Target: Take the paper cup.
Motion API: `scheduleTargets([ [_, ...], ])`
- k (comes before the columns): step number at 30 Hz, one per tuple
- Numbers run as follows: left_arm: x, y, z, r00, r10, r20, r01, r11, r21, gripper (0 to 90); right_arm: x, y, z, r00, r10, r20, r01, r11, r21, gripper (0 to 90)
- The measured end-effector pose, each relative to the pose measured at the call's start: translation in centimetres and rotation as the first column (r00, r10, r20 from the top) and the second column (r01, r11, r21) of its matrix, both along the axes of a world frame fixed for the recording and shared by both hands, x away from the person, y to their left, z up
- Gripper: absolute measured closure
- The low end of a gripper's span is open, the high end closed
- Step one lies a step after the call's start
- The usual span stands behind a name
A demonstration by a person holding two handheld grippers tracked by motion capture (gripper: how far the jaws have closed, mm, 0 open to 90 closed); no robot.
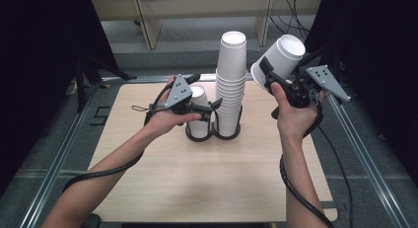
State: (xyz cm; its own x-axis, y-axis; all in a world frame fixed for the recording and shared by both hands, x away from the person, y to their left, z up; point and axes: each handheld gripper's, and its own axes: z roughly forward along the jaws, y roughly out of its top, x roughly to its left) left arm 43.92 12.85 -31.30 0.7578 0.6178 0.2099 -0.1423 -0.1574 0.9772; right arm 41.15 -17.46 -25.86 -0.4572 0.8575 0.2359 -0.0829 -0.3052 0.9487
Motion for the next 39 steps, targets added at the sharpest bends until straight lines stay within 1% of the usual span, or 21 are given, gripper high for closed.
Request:
scheduleTargets([
  [1, -0.2, 0.2, -0.3, 1.0, 0.0, 0.002, 0.0, 1.0, 0.0, 0.0, 0.0, -0.1, -0.6, 1.0, 0.0, -0.006, 0.0, 1.0, -0.006, 20.0],
  [2, -0.5, 0.4, -0.5, 1.0, 0.001, 0.0, -0.001, 1.0, -0.001, 0.0, 0.0, -0.1, -0.6, 1.0, 0.0, -0.006, 0.0, 1.0, -0.006, 20.0],
  [4, -1.1, 0.9, -1.1, 0.9999, 0.008, -0.011, -0.008, 1.0, -0.001, 0.0, -0.1, -0.1, -1.4, 0.9996, 0.003, -0.03, -0.002, 1.0, 0.006, 20.0],
  [7, -1.8, 1.4, -1.9, 0.9999, 0.009, -0.01, -0.009, 1.0, 0.003, 0.0, -0.2, -0.1, -2.5, 0.9986, 0.006, -0.052, -0.006, 1.0, -0.001, 20.0],
  [9, -2.2, 1.9, -2.4, 0.9998, 0.011, -0.014, -0.011, 0.9999, -0.001, 0.0, -0.3, 0.1, -3.2, 0.9971, 0.013, -0.075, -0.012, 1.0, 0.018, 20.0],
  [11, -2.6, 2.3, -2.9, 0.9997, 0.012, -0.024, -0.012, 0.9999, -0.005, 0.0, -0.4, -0.1, -4.0, 0.9964, 0.009, -0.084, -0.008, 1.0, 0.014, 20.0],
  [16, -3.7, 3.2, -4.4, 0.9995, 0.019, -0.026, -0.019, 0.9998, 0.012, 0.0, -0.8, 0.0, -5.9, 0.9915, 0.018, -0.129, -0.013, 0.999, 0.035, 20.0],
  [17, -3.9, 3.3, -4.7, 0.9993, 0.02, -0.031, -0.019, 0.9998, 0.009, 0.0, -0.9, 0.0, -6.3, 0.9911, 0.016, -0.132, -0.012, 1.0, 0.027, 20.0],
  [18, -4.0, 3.5, -5.0, 0.9992, 0.021, -0.035, -0.021, 0.9997, 0.01, 0.0, -1.0, 0.1, -6.6, 0.9892, 0.02, -0.145, -0.016, 0.999, 0.033, 20.0],
  [19, -4.2, 3.6, -5.2, 0.999, 0.024, -0.038, -0.024, 0.9997, 0.007, 0.0, -1.0, 0.2, -7.0, 0.9895, 0.021, -0.143, -0.018, 1.0, 0.025, 20.0],
  [20, -4.4, 3.7, -5.6, 0.9987, 0.025, -0.044, -0.025, 0.9997, 0.008, 0.0, -1.2, 0.3, -7.3, 0.9865, 0.027, -0.162, -0.022, 0.999, 0.036, 20.0],
  [25, -5.2, 4.0, -6.9, 0.9983, 0.025, -0.052, -0.024, 0.9996, 0.012, 0.0, -1.6, 0.9, -9.2, 0.9782, 0.04, -0.204, -0.031, 0.998, 0.049, 20.0],
  [28, -5.7, 4.2, -7.8, 0.9973, 0.028, -0.069, -0.027, 0.9996, 0.004, 0.0, -1.8, 1.3, -10.3, 0.9735, 0.051, -0.223, -0.039, 0.997, 0.061, 20.0],
  [29, -5.9, 4.2, -8.2, 0.9969, 0.03, -0.073, -0.029, 0.9996, 0.006, 0.0, -1.9, 1.4, -10.7, 0.9698, 0.056, -0.237, -0.041, 0.997, 0.068, 20.0],
  [30, -6.1, 4.3, -8.5, 0.9967, 0.03, -0.076, -0.03, 0.9995, 0.012, 0.0, -1.9, 1.5, -11.2, 0.9694, 0.053, -0.24, -0.039, 0.997, 0.063, 20.0],
  [33, -6.5, 4.5, -9.4, 0.9959, 0.029, -0.085, -0.028, 0.9994, 0.02, 0.0, -2.2, 2.0, -12.3, 0.9586, 0.071, -0.276, -0.045, 0.994, 0.1, 20.0],
  [35, -6.7, 4.6, -9.9, 0.9953, 0.033, -0.091, -0.031, 0.9992, 0.025, 0.0, -2.2, 2.3, -13.0, 0.9565, 0.078, -0.281, -0.051, 0.993, 0.104, 20.0],
  [36, -6.8, 4.7, -10.1, 0.9952, 0.033, -0.092, -0.031, 0.9992, 0.027, 0.0, -2.3, 2.5, -13.3, 0.9526, 0.081, -0.293, -0.05, 0.992, 0.115, 20.0],
  [37, -6.9, 4.7, -10.3, 0.9949, 0.035, -0.094, -0.033, 0.9991, 0.025, 0.0, -2.3, 2.5, -13.5, 0.953, 0.086, -0.29, -0.055, 0.992, 0.116, 20.0],
  [38, -6.9, 4.8, -10.5, 0.9945, 0.037, -0.098, -0.034, 0.999, 0.028, 0.0, -2.4, 2.7, -13.7, 0.9487, 0.087, -0.304, -0.051, 0.991, 0.125, 20.0],
  [39, -7.0, 4.8, -10.7, 0.9941, 0.038, -0.101, -0.035, 0.999, 0.027, 0.0, -2.3, 2.7, -14.0, 0.9499, 0.088, -0.3, -0.054, 0.991, 0.121, 20.0],
])
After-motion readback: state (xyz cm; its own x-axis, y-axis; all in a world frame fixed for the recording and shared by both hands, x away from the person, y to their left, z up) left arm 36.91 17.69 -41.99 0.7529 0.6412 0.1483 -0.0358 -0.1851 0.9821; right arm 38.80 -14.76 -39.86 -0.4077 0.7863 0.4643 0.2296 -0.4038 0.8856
